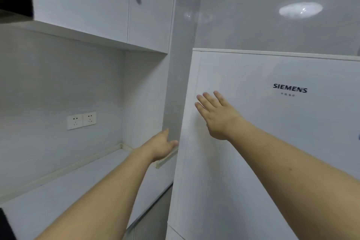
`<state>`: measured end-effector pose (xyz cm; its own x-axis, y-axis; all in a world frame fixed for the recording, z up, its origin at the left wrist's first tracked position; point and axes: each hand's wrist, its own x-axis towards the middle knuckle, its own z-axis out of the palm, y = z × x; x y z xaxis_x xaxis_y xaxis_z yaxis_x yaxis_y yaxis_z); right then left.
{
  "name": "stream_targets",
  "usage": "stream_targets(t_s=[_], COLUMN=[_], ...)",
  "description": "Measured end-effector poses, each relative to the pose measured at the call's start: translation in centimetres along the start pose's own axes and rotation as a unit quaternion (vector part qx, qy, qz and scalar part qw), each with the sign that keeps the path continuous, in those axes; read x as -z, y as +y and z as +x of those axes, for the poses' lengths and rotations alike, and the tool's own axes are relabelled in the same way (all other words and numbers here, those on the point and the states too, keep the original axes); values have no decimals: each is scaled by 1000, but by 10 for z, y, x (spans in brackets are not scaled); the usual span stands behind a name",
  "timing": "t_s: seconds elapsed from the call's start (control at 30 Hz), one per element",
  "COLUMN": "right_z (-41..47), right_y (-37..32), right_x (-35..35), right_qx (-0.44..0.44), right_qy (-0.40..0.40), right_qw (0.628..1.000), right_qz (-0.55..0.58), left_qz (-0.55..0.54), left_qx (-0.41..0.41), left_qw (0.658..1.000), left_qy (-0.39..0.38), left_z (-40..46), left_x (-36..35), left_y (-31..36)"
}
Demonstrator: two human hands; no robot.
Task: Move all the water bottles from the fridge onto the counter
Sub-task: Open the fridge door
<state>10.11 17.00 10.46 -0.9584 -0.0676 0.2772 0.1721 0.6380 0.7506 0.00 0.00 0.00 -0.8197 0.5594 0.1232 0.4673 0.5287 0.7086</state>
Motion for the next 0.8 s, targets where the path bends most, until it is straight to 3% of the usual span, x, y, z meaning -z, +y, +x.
stream_targets(t_s=[0.1, 0.3, 0.47, 0.8], right_z=[44, 95, 128, 122], right_y=[1, 6, 6, -6], right_x=[-12, -27, -47, -45], right_qx=[13, 33, 35, 16], right_qy=[38, 82, 248, 318], right_qw=[998, 993, 966, 947], right_qz=[-38, -82, -60, -49], left_qz=[-7, -120, -250, -319], left_qx=[6, -22, 6, 14], left_qw=[1000, 992, 968, 948], left_qy=[-7, -11, -26, 16], left_z=[46, 94, 120, 103], left_x=[-14, -33, -46, -61], left_y=[-13, -16, -22, -40])
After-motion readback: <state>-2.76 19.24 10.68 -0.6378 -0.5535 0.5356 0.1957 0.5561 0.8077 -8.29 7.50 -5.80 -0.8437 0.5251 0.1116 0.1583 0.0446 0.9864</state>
